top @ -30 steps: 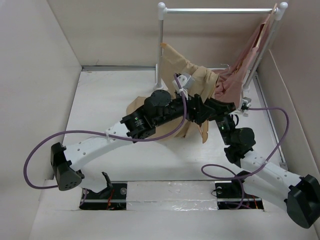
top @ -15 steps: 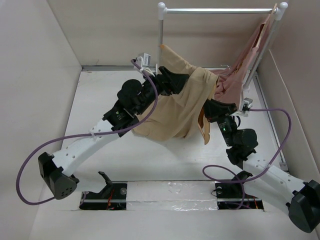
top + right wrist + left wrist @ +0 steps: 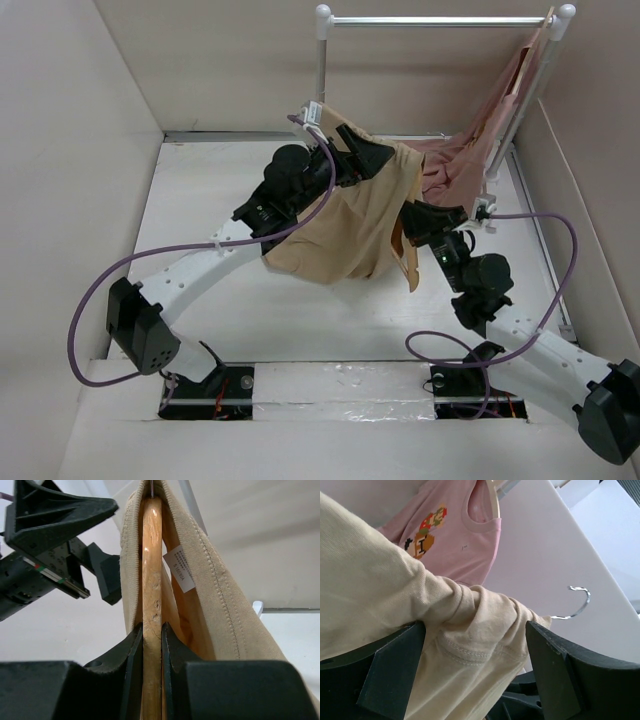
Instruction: Place the t-shirt on the hanger
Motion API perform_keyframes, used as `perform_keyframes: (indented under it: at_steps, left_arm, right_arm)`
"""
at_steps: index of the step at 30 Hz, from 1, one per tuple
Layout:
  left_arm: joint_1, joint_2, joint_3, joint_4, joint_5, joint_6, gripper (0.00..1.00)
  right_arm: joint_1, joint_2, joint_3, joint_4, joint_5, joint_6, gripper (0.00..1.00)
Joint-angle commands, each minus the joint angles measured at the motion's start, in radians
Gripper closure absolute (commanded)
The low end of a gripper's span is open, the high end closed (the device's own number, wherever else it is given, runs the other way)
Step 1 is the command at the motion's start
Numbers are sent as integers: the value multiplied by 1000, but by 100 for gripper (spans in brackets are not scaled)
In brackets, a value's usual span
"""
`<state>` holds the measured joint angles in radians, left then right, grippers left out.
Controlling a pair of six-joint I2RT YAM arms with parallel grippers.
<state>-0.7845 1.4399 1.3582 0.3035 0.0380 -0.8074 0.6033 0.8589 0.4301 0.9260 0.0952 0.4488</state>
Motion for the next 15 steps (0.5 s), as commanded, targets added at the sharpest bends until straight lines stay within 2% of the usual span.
perform_keyframes:
  at_steps: [1, 9, 15]
  left_arm:
    - [7, -9, 10, 75, 40, -61, 22]
    - [30, -12, -48, 105, -15, -127, 22]
    - [39, 16, -80, 186, -66, -223, 21]
  right_arm:
    - [21, -20, 71, 73, 15, -44, 100]
    - [30, -2, 94, 60, 23, -76, 100]
    - [96, 37, 124, 47, 17, -120, 100]
